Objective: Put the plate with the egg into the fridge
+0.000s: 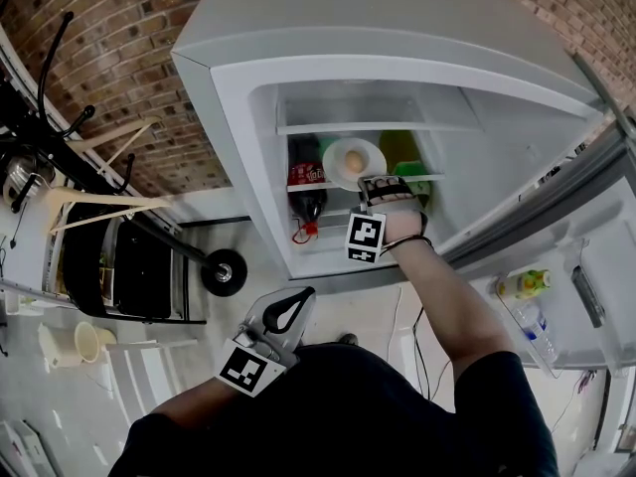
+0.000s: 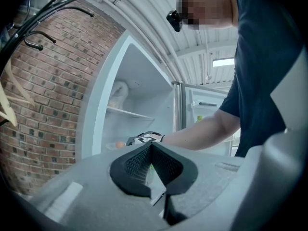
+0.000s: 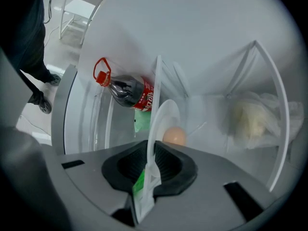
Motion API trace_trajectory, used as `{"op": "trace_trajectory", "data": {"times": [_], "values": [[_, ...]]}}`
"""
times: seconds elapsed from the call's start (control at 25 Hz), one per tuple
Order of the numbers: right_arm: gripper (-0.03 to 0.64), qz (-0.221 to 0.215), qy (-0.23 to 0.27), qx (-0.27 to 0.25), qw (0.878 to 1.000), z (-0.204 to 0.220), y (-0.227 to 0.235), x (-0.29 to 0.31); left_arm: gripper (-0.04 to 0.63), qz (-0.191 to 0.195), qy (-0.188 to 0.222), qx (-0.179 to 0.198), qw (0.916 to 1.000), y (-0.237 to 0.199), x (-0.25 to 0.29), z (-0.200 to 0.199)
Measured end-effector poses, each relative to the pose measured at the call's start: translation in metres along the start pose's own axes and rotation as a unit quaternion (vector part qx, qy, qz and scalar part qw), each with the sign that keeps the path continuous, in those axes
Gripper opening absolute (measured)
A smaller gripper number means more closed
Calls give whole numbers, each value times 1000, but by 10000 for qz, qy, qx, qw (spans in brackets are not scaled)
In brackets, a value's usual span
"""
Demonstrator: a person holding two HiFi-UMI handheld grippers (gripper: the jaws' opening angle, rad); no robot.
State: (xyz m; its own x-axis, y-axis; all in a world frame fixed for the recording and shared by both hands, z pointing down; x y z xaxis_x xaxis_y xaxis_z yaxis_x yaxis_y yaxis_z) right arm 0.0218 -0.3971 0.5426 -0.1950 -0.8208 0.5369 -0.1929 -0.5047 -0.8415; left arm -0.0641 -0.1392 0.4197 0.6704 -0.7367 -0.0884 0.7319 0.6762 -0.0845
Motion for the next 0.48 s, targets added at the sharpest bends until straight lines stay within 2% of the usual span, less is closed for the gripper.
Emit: {"op": "trace_trajectory", "data": {"times": [0.08, 0.16, 0.28, 0.48], "values": [[51, 0, 15, 25, 10000, -1, -1, 0, -3, 6, -2, -1, 10000, 0, -1, -1], [94, 9, 8, 59, 10000, 0, -2, 0, -3, 19, 6, 6, 10000, 0, -1, -1], [124, 99, 11, 120, 9999, 2, -4, -1, -3, 36, 17, 18, 10000, 1, 0, -2], [147, 256, 69, 341, 9991, 2, -5, -15, -3, 70, 27, 19, 10000, 2, 0, -3]]}}
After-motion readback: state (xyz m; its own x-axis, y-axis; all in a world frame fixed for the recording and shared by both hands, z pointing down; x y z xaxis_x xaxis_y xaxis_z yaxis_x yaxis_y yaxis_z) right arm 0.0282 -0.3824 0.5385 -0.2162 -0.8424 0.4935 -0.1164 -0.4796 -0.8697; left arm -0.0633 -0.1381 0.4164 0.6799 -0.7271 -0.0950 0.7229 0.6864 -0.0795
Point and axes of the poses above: the fingertips, and each gripper's own axes: x forward along the fingers, y to its right, z out of its underside, the point moved 1 cm from there along -x, backward along the fingers, and after that the axes turned 6 degrees about y, right-handed, at the moved point
